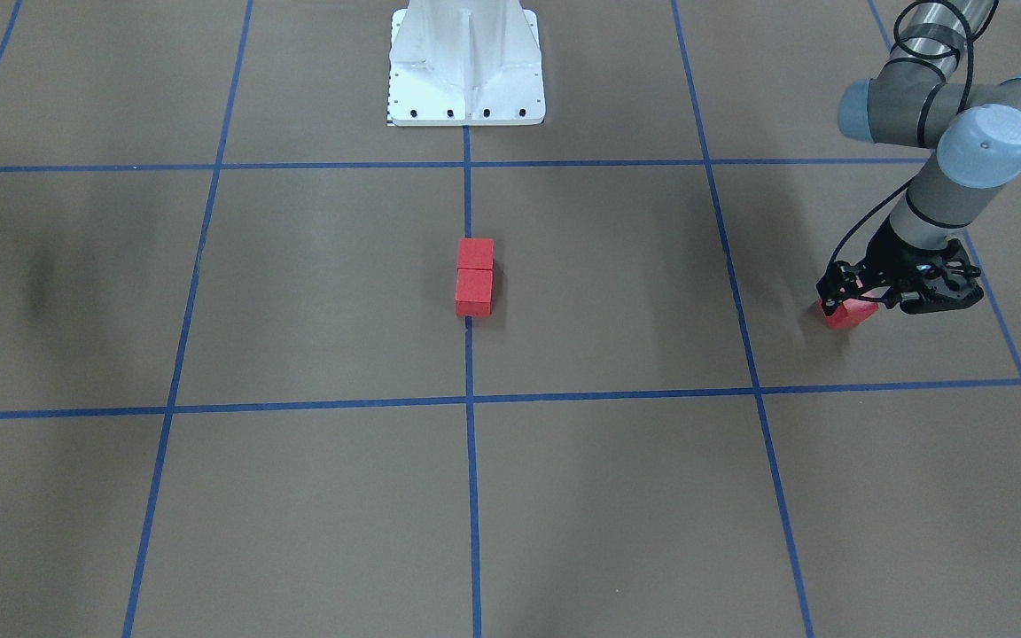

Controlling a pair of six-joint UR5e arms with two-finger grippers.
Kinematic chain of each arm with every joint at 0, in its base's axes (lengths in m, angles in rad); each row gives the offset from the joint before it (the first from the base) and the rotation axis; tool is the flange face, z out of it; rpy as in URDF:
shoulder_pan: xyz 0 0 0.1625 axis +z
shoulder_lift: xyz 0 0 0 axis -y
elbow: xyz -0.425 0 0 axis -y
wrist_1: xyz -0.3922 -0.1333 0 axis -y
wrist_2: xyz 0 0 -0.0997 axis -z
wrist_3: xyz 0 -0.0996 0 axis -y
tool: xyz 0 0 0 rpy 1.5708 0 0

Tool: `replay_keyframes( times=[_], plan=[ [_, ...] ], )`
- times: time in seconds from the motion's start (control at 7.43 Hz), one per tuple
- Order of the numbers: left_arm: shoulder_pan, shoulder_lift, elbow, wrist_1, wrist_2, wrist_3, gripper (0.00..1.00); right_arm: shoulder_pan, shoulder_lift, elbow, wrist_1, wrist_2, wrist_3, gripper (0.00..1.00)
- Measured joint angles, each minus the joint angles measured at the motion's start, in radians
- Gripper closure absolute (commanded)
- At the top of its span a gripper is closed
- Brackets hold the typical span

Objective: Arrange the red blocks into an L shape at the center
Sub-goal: 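Lower the left gripper onto the remaining red cube and grasp it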

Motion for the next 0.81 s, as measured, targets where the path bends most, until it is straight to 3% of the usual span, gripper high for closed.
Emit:
replay_keyframes(
  times=[0.4,0.81],
  plan=[
    [0.012,0.001,0.019,-0.038,0.001,-0.001,0.25,0.0,0.0,0.0,0.001,0.0,0.0,0.0],
    [0.025,0.005,0.02,-0.041,0.003,0.002,0.29,0.0,0.0,0.0,0.0,0.0,0.0,0.0]
  ],
)
